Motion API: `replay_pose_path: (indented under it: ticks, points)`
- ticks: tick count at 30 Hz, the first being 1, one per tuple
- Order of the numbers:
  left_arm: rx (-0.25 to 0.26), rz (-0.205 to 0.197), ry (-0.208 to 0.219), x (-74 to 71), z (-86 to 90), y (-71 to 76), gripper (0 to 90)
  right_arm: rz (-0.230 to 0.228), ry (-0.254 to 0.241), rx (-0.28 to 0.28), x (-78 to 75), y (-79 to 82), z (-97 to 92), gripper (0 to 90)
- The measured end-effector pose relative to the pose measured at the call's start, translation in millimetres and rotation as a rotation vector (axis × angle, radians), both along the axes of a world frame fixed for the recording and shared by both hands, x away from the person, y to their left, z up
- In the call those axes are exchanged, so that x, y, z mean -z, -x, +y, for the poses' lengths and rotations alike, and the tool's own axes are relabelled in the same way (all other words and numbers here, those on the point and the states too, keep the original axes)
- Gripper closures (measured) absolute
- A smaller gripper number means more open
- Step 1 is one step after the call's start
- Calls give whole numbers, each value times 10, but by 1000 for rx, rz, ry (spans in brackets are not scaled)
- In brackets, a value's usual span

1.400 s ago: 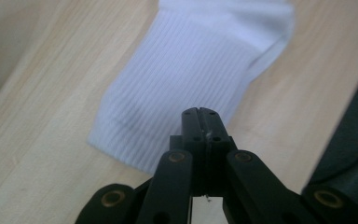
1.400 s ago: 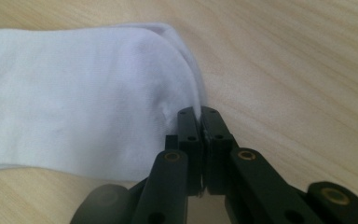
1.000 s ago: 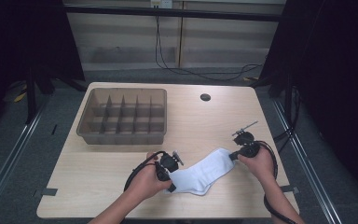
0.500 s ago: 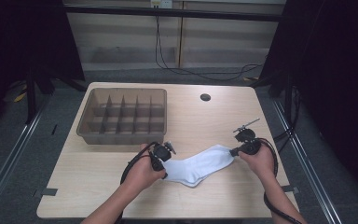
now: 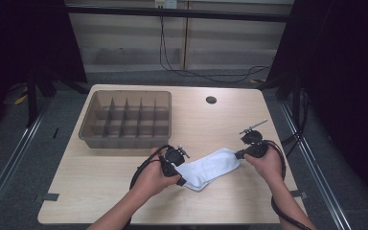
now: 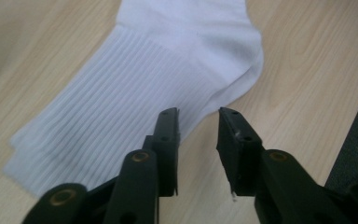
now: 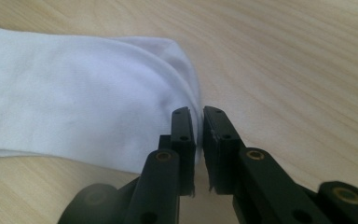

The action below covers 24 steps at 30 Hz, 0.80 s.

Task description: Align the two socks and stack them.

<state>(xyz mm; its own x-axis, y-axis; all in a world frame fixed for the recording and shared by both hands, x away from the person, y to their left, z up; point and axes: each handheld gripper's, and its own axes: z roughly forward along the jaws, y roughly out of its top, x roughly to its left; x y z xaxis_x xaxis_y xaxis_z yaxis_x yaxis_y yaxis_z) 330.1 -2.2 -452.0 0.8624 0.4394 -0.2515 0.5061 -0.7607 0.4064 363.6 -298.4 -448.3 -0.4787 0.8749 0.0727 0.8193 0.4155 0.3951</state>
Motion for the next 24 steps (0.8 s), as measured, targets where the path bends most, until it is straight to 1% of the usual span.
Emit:
replay_pose_path:
  ticks: [1,2,3,5,6,7,8,9,10,11,12,13,14,16,18,19,22,24]
  points:
    - [17,2,-2,9,-26,-5,674,3,1,-4,7,-1,14,840]
    - [17,13,-4,18,-49,-4,684,5,2,-9,14,-2,26,839]
    - [28,9,-5,26,-71,-8,687,8,4,-15,17,-3,32,839]
    - [40,14,-8,37,-114,-6,683,11,3,-18,30,-7,44,839]
    - [45,1,-6,48,-142,-1,670,13,3,-17,37,-8,49,839]
    - [56,-7,-16,49,-168,1,653,17,3,-20,43,-10,52,839]
    - [62,-16,-11,56,-187,-3,651,21,2,-16,52,-9,61,840]
    - [62,-10,-11,68,-218,0,650,22,4,-21,60,-12,64,842]
    - [68,-14,-17,76,-236,-10,642,25,6,-23,67,-11,73,843]
    - [57,-25,-28,94,-254,-13,636,29,6,-24,74,-8,79,846]
    - [57,-31,-37,113,-265,-21,629,31,6,-30,81,-9,84,848]
    - [51,-18,-47,143,-275,-32,649,27,9,-28,88,-7,93,850]
    - [49,-21,-50,147,-277,-45,677,37,9,-30,89,-1,102,855]
    - [39,-25,-63,144,-276,-52,748,37,13,-37,94,-1,110,864]
    - [31,-23,-74,146,-277,-63,814,39,11,-36,99,-4,114,878]
    - [18,-14,-78,145,-277,-63,844,40,12,-36,99,-6,114,885]
    - [20,-11,-82,130,-273,-72,868,31,11,-36,77,-10,112,893]
    - [16,1,-63,100,-256,-69,872,25,9,-33,40,-5,105,894]
